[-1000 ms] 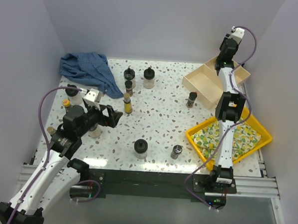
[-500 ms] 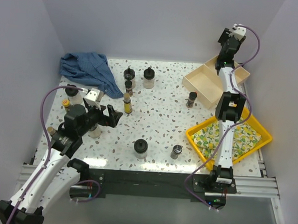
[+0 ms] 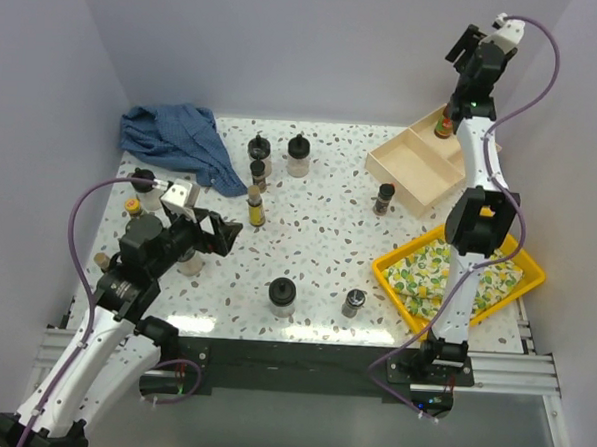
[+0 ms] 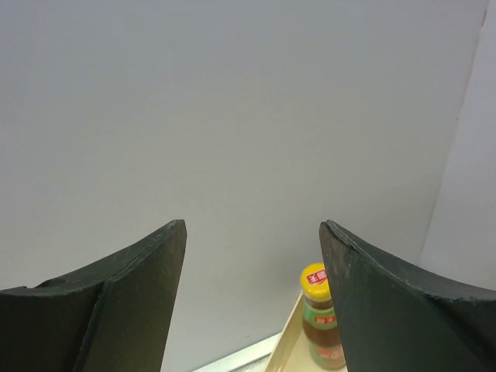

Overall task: Organize the condiment bottles
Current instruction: Place the bottle in the storage box, then pick up the bottle from the center of the board.

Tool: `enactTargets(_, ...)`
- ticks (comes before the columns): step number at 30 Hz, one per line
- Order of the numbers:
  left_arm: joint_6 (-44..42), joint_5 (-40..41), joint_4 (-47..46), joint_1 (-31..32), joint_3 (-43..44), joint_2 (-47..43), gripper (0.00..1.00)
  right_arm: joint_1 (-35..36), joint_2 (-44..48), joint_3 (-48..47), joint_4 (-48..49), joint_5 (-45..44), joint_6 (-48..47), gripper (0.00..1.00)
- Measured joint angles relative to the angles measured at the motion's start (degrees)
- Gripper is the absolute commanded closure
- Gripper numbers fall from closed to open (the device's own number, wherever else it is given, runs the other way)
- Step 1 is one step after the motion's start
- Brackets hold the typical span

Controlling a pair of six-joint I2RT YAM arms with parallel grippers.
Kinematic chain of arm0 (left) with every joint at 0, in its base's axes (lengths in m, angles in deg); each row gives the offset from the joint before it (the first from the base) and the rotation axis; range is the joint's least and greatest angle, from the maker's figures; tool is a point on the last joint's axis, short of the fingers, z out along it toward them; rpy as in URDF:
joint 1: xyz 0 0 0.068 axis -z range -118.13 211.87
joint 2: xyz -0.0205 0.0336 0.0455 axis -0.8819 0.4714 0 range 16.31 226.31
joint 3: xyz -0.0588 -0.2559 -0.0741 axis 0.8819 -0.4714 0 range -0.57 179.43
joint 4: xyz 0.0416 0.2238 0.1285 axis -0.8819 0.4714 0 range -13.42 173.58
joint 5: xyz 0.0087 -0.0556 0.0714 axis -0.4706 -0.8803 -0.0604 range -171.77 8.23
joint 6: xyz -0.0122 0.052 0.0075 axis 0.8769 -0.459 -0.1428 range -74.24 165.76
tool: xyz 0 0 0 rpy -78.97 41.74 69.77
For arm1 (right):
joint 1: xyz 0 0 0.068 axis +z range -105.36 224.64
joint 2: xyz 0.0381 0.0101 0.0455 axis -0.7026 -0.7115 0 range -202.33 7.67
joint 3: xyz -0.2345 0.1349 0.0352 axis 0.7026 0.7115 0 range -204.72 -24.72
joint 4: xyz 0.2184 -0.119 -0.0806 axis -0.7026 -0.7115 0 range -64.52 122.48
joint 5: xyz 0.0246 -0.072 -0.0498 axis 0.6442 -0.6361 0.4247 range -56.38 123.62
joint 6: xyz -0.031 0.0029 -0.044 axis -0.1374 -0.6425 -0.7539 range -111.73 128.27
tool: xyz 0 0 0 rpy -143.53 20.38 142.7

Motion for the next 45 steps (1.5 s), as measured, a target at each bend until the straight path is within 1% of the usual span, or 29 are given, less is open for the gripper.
enactTargets(2,0.0,0.0,0.0,0.0,0.0,-0.5,0.0,0.4,5.3,2.1,-4.4,0.6,2.7,0.28)
enactTargets(4,0.0,0.1,0.0,0.0,0.0,-0.9,0.0,0.7,11.7,6.2,-9.4,2.3,5.9,0.28)
enactTargets(8,0.0,0.5,0.0,0.0,0.0,-2.0,0.0,1.5,24.6,16.2,-18.8,7.9,12.3,0.28)
enactTargets(11,0.0,0.6,0.0,0.0,0.0,-3.2,0.0,3.5,32.4,22.8,-25.3,10.7,14.9,0.28)
enactTargets(14,0.0,0.6,0.0,0.0,0.0,-4.0,0.0,8.4,38.9,29.4,-32.2,12.0,15.1,0.29)
enactTargets(18,0.0,0.6,0.0,0.1,0.0,-4.0,0.0,18.3,45.7,39.4,-40.2,14.9,14.8,0.32)
enactTargets(22,0.0,0.7,0.1,0.1,0.0,-4.0,0.0,26.9,50.0,49.3,-42.4,19.2,15.0,0.35)
enactTargets(25,-0.1,1.3,0.4,0.1,0.0,-4.2,0.0,33.1,50.2,53.0,-41.8,20.4,15.4,0.35)
enactTargets(28,-0.1,2.6,1.1,0.1,0.1,-5.4,0.0,39.1,48.3,53.4,-40.0,20.8,15.4,0.35)
enactTargets(31,0.0,4.7,2.0,0.1,0.2,-7.6,0.01,44.1,44.9,52.0,-38.2,20.6,15.5,0.35)
enactTargets(35,0.9,10.8,4.5,0.1,1.6,-9.9,0.0,50.4,38.1,46.8,-37.2,18.9,15.4,0.34)
enactTargets(38,2.8,18.5,8.1,0.1,4.1,-10.1,0.0,53.8,34.6,43.5,-35.6,17.5,14.8,0.34)
enactTargets(40,3.8,21.9,9.4,0.1,4.4,-11.0,0.0,55.6,33.3,42.5,-34.0,16.3,14.0,0.34)
enactTargets(45,4.7,23.8,10.9,0.1,4.3,-15.3,0.0,56.8,30.9,41.4,-30.6,13.2,11.5,0.34)
